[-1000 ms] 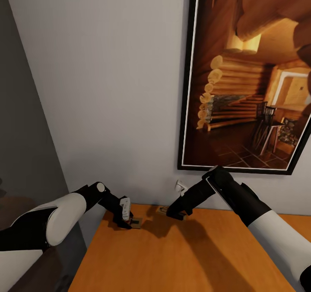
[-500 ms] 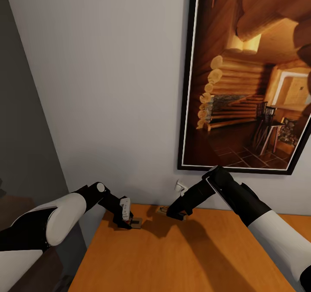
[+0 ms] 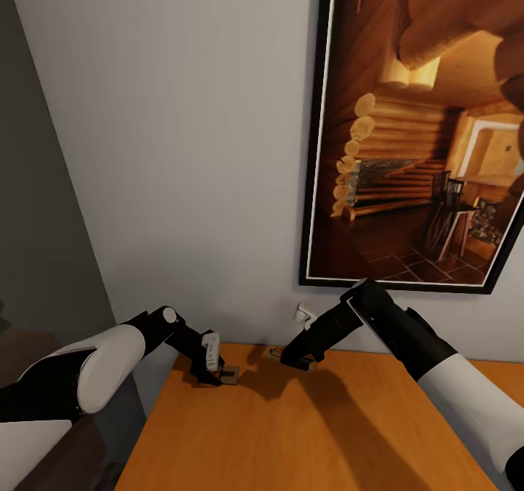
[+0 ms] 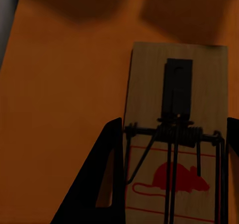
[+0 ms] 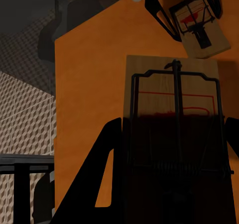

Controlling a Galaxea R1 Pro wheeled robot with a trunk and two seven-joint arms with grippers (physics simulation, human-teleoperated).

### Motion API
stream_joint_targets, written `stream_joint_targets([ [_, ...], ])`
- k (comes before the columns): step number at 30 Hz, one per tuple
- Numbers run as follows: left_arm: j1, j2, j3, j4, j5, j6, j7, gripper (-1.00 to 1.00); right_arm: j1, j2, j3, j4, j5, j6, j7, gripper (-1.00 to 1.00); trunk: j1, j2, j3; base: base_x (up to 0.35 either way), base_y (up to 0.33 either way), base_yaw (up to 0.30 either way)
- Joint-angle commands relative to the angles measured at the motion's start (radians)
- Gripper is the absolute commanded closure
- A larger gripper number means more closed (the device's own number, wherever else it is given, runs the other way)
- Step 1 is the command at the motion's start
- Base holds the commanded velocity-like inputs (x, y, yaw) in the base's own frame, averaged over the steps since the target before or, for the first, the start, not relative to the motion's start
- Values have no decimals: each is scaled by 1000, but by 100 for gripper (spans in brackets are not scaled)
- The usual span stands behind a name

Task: Take the four mousetraps from the cabinet in the bathroom and place them on the bathroom floor. Make sure all four end up on the same floor surface, and ensure that at least two of them are either under or directly next to the same bathroom sink.

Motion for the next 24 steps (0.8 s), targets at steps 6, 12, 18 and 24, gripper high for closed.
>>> stream_joint_targets([
  [6,-1,1,-26,12,-15,-9,2,100,-1,0,1,-1,7,13,10,100,0,-1,-2,0,0,0],
  [12,-1,2,-25,12,-15,-9,2,100,-1,0,1,-1,7,13,10,100,0,-1,-2,0,0,0],
  [18,-1,1,-25,12,-15,-9,2,100,-1,0,1,-1,7,13,10,100,0,-1,-2,0,0,0],
  [24,-1,1,-25,12,-15,-9,0,100,-1,0,1,-1,7,13,10,100,-19,34,14,0,0,0],
])
